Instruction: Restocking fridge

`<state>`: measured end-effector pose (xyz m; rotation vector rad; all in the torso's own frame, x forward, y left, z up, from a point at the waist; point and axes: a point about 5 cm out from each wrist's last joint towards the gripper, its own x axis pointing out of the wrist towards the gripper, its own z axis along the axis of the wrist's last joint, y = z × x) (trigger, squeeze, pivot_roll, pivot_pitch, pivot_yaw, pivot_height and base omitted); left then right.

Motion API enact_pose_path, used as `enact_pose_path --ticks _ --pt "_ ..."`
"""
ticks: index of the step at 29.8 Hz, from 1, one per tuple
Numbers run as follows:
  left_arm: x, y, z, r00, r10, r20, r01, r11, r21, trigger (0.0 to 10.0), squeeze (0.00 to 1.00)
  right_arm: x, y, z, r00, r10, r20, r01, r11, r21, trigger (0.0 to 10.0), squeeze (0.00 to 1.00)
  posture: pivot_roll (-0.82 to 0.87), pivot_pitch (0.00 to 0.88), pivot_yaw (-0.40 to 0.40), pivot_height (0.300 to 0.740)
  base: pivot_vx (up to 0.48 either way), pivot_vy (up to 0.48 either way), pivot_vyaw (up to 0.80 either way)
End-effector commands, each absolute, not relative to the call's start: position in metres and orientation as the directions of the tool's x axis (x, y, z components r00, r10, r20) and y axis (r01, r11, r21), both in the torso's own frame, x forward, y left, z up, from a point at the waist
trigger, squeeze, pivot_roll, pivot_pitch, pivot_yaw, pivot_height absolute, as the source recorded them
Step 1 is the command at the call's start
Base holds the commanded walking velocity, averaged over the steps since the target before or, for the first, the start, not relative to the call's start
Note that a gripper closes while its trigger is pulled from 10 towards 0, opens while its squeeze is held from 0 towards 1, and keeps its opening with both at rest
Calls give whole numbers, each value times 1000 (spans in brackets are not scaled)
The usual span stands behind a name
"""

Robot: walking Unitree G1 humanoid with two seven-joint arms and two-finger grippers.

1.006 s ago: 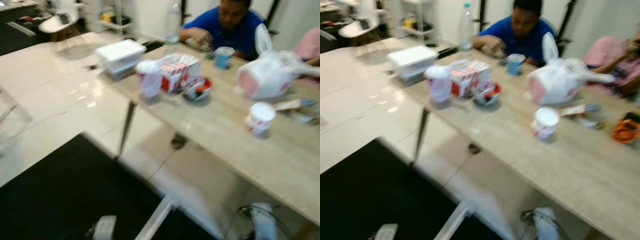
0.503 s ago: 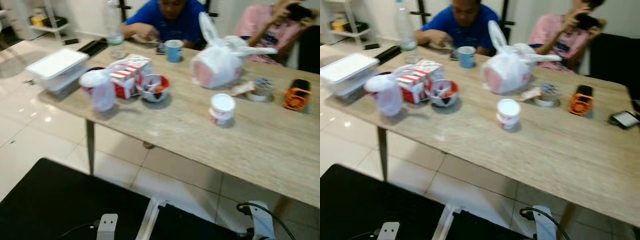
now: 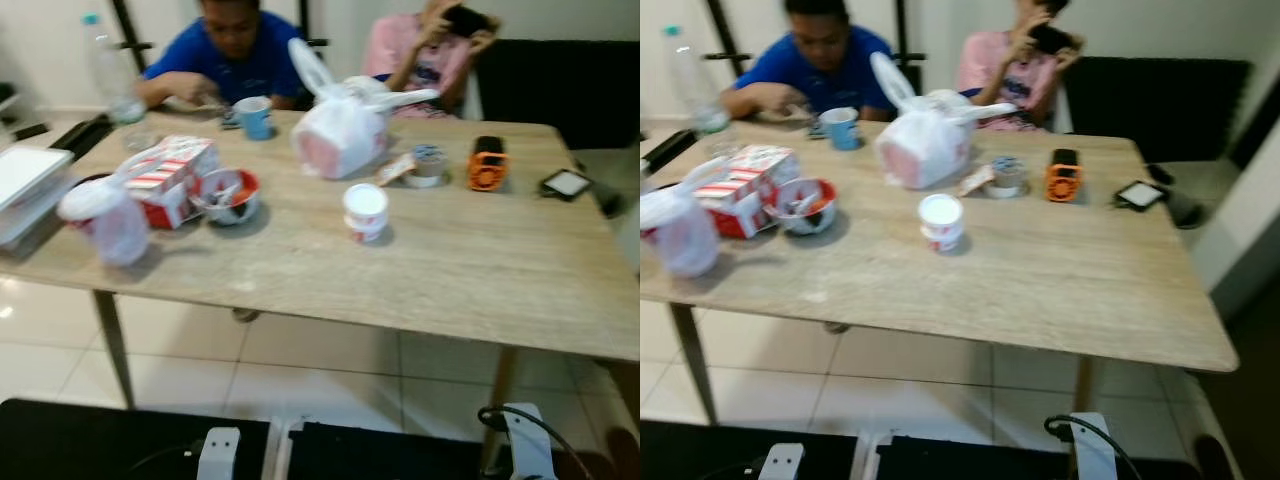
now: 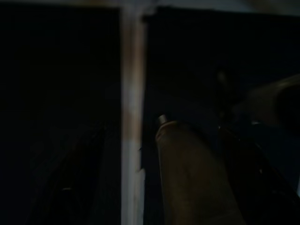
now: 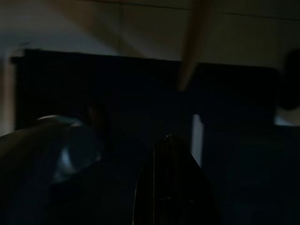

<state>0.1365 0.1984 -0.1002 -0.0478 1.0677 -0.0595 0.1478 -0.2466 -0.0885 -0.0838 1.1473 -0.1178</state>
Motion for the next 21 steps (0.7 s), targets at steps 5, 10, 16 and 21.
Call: enact_pose_path --ticks 5,10,16,21 --pt "126 202 -103 452 -63 -890 25 998 -58 10000 0 150 -242 -89 423 -126 -897 84 991 -100 10000 0 -14 0 9 740 0 0 -665" --pt "125 200 -104 449 -66 -891 22 998 -63 10000 0 147 -244 -89 418 -131 -899 65 991 -114 10000 0 -15 0 4 740 0 0 -103" --pt "123 198 -105 446 -68 -892 17 998 -68 10000 0 147 -244 -90 418 -131 -899 64 991 -114 10000 0 -18 0 2 740 0 0 0" --pt "123 195 -105 451 -61 -891 1 998 -68 10000 0 149 -245 -88 419 -131 -898 41 991 -126 10000 0 -11 0 -15 740 0 0 0"
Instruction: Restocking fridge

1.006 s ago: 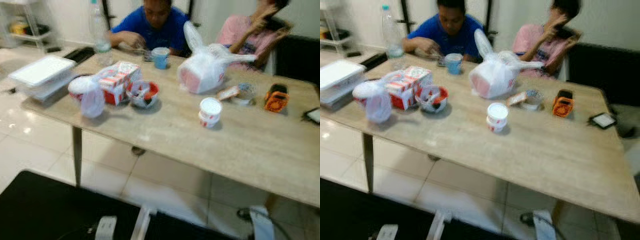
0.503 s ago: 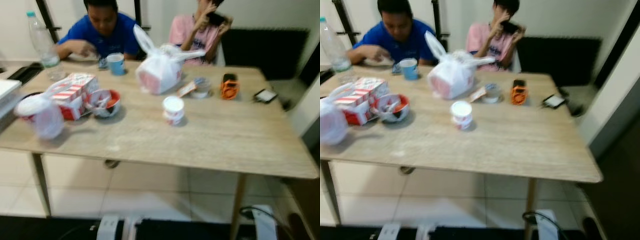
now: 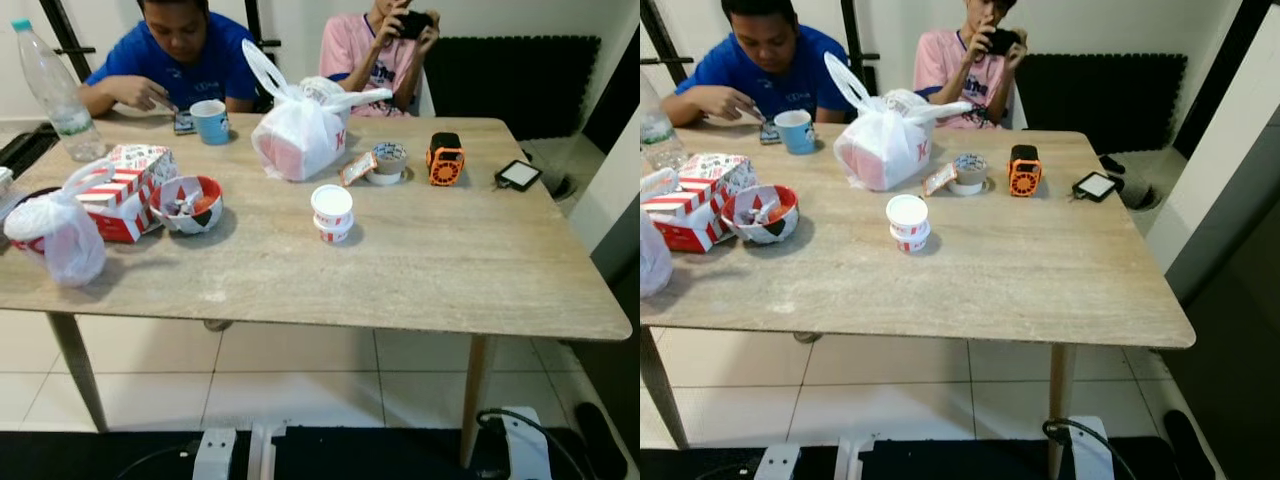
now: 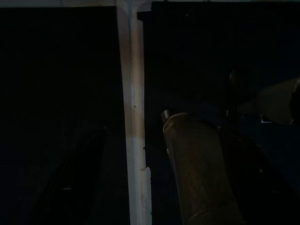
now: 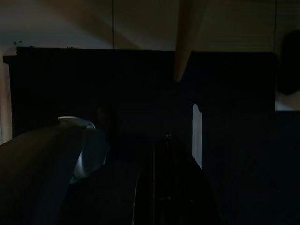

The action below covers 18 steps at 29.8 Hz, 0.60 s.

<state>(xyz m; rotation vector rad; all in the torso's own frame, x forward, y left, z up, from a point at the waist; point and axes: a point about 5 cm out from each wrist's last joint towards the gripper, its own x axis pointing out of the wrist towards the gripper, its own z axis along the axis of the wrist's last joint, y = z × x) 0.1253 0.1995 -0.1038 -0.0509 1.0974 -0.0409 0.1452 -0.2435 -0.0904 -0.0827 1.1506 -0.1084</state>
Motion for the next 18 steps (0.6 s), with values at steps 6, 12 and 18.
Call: enact_pose_path --ticks 6,12,18 --pt "124 195 -105 469 -42 -882 -48 996 -72 10000 0 152 -252 -85 426 -152 -892 26 987 -156 10000 0 36 0 -36 740 0 0 0" --pt "117 201 -106 466 -15 -885 -91 994 -65 10000 0 145 -258 -86 414 -172 -894 28 984 -176 10000 0 45 0 -41 740 0 0 0" --pt "95 206 -111 427 7 -904 -131 990 -55 10000 0 135 -266 -87 397 -192 -897 42 981 -192 10000 0 49 0 -53 740 0 0 0"
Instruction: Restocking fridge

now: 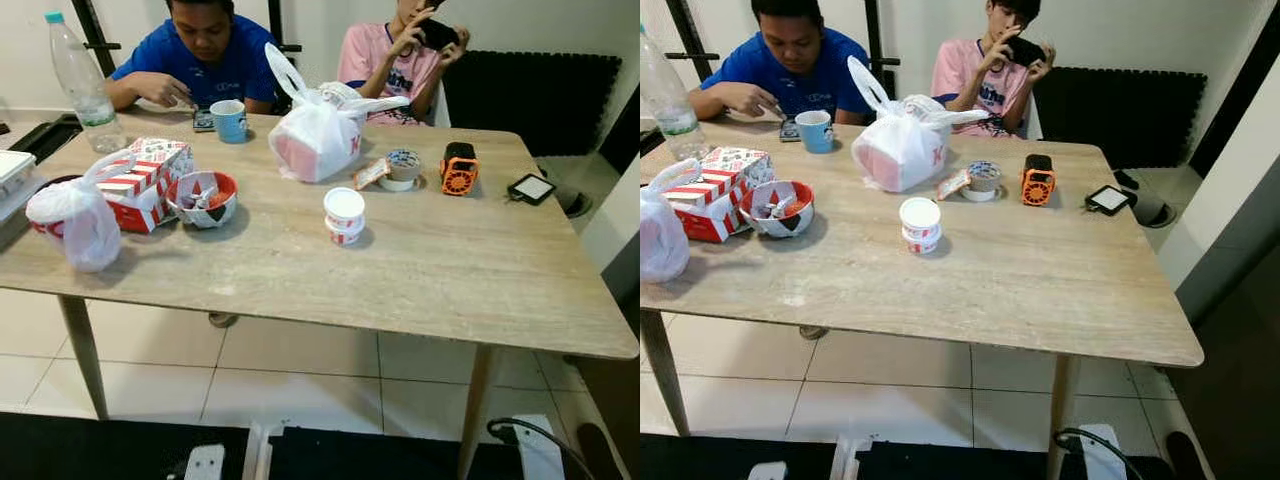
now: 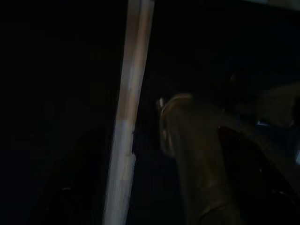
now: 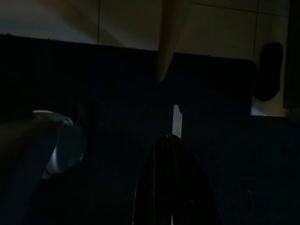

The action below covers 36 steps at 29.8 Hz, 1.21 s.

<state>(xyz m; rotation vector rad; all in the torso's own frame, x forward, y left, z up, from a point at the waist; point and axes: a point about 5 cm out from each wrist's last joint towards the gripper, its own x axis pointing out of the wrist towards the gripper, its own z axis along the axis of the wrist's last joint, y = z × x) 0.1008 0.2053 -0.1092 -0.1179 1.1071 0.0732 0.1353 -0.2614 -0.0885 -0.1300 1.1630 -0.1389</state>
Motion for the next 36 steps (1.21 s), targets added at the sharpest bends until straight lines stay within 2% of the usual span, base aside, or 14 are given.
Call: enact_pose_path --ticks 1,9,13,19,20,22,23,24,26,31,36 --pt "92 207 -111 420 9 -908 -138 989 -54 10000 0 136 -267 -86 397 -197 -896 46 980 -195 10000 0 50 0 -53 740 0 0 0" --pt "86 209 -112 415 20 -910 -176 983 -59 10000 0 143 -275 -81 416 -230 -880 93 973 -210 10000 0 42 0 -47 740 0 0 0" --pt "96 214 -109 443 37 -896 -185 982 -51 10000 0 150 -280 -77 432 -240 -869 89 971 -224 10000 0 55 0 -80 740 0 0 0" --pt "109 225 -103 483 76 -872 -157 988 -1 10000 0 152 -281 -75 439 -245 -864 95 969 -227 10000 0 41 0 -53 740 0 0 0" --pt "113 230 -101 492 90 -866 -141 990 22 10000 0 148 -280 -77 433 -249 -866 106 969 -225 10000 0 6 0 -12 740 0 0 0" --pt "118 234 -98 504 100 -858 -119 992 45 10000 0 145 -279 -79 428 -251 -868 126 968 -218 10000 0 6 0 -12 740 0 0 0" --pt "122 238 -96 512 111 -852 -101 993 68 10000 0 141 -277 -81 422 -251 -871 142 967 -210 10000 0 -21 0 22 740 0 0 0" --pt "122 238 -96 512 111 -852 -101 993 68 10000 0 141 -277 -81 422 -251 -871 142 967 -210 10000 0 -21 0 22 740 0 0 0" --pt "140 247 -88 540 117 -833 -23 992 124 10000 0 125 -272 -88 392 -250 -886 158 966 -202 10000 0 -66 0 57 740 0 0 0" --pt "157 250 -80 569 114 -814 24 988 154 10000 0 109 -268 -94 364 -247 -898 174 965 -195 10000 0 -88 0 80 740 0 0 0" --pt "161 248 -79 577 94 -811 58 986 156 10000 0 89 -262 -101 328 -241 -914 185 965 -188 10000 0 -107 21 104 740 0 0 0"
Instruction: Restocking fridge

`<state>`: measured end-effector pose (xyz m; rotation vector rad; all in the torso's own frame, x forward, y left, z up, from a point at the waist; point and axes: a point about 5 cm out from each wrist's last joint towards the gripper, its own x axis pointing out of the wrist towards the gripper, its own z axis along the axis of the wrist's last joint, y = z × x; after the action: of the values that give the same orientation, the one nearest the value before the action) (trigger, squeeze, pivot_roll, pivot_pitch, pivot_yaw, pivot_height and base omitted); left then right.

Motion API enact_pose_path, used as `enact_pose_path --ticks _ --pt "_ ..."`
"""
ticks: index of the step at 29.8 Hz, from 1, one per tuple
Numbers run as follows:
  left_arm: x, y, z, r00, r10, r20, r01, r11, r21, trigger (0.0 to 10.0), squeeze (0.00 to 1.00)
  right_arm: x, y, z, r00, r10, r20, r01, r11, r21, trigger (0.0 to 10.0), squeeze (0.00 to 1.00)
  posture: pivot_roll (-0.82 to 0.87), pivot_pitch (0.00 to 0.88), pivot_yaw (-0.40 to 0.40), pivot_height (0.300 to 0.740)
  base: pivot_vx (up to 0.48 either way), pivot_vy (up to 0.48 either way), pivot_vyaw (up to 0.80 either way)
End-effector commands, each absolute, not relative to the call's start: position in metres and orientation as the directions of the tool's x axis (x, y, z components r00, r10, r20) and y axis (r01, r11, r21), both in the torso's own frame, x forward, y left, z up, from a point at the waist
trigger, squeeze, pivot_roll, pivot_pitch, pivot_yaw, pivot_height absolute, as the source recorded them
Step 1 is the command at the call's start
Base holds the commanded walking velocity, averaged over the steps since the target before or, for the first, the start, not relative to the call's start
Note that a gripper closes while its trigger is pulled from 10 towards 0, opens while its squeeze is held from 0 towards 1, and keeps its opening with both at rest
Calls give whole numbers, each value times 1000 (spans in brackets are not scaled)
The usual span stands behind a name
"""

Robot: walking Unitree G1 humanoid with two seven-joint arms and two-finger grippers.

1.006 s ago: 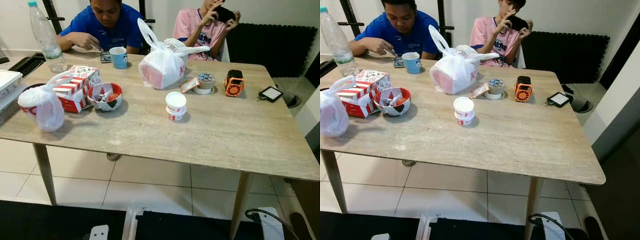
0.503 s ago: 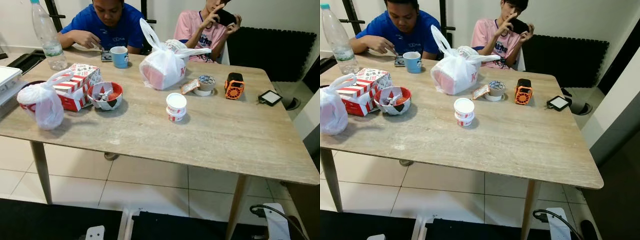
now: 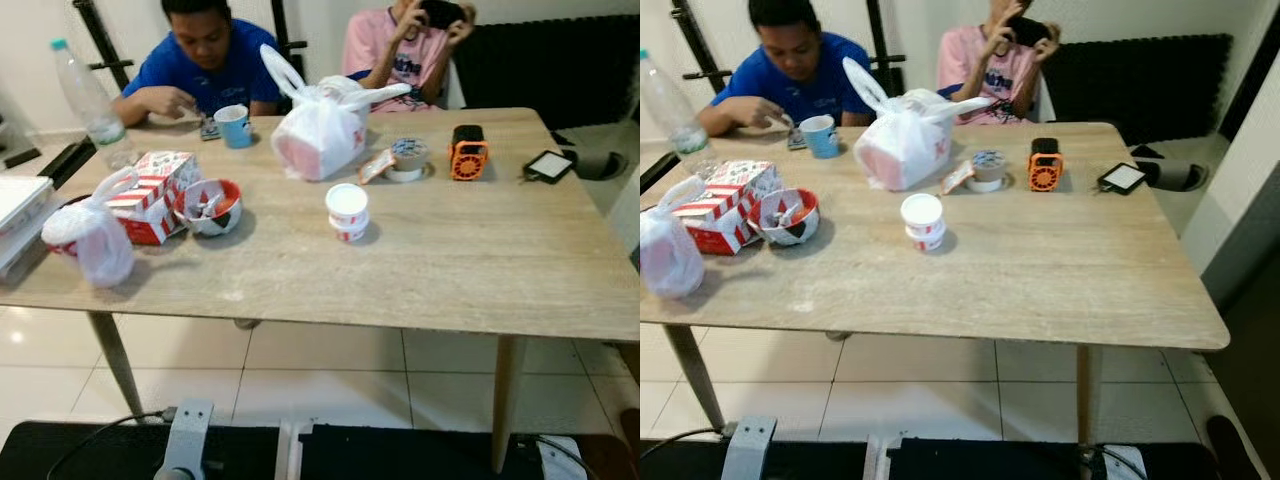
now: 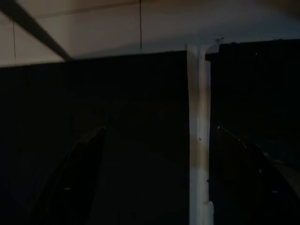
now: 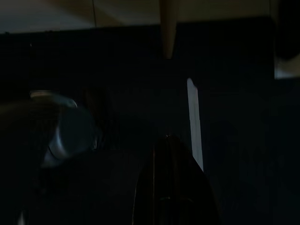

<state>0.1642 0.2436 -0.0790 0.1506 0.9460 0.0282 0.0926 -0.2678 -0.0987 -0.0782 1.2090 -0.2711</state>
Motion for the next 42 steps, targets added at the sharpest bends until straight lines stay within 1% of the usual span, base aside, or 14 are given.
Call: enact_pose_path --ticks 1,5,7,8,9,13,14,18,20,25,42 --pt "159 247 -80 574 89 -814 60 987 150 10000 0 88 -261 -102 326 -241 -914 191 964 -186 10000 0 -107 21 104 740 0 0 0" --pt "146 245 -86 542 75 -837 41 993 115 10000 0 85 -264 -101 322 -251 -913 206 960 -192 10000 0 -107 36 99 740 0 0 0" --pt "133 248 -90 518 71 -852 25 995 99 10000 0 79 -268 -101 315 -267 -911 213 955 -206 10000 0 -92 67 95 740 0 0 0" --pt "126 246 -93 504 73 -860 -1 996 84 10000 0 82 -277 -98 321 -291 -901 221 948 -228 10000 0 -92 67 95 740 0 0 0" --pt "122 246 -94 498 74 -864 -10 997 79 10000 0 83 -281 -96 324 -302 -897 221 946 -239 10000 0 -91 87 98 740 0 0 0" --pt "115 247 -95 486 75 -871 -9 997 80 10000 0 84 -286 -94 331 -315 -889 219 943 -252 10000 0 -90 99 96 740 0 0 0" --pt "108 251 -96 475 79 -876 -10 996 85 10000 0 90 -292 -90 352 -325 -878 230 939 -256 10000 0 -78 105 88 740 0 0 0" --pt "107 253 -96 477 88 -875 -25 996 86 10000 0 96 -293 -88 367 -326 -871 227 940 -256 10000 0 -64 103 81 740 0 0 0" --pt "108 256 -94 490 99 -866 -51 995 85 10000 0 102 -292 -87 382 -322 -866 217 942 -254 10000 0 -55 99 74 740 0 0 0" --pt "106 257 -95 487 100 -868 -51 995 86 10000 0 113 -287 -86 411 -310 -857 217 947 -238 10000 0 -61 99 77 740 0 0 0" --pt "110 256 -94 494 91 -864 -39 996 82 10000 0 103 -286 -89 394 -310 -865 230 945 -234 10000 0 -67 106 86 740 0 0 0"
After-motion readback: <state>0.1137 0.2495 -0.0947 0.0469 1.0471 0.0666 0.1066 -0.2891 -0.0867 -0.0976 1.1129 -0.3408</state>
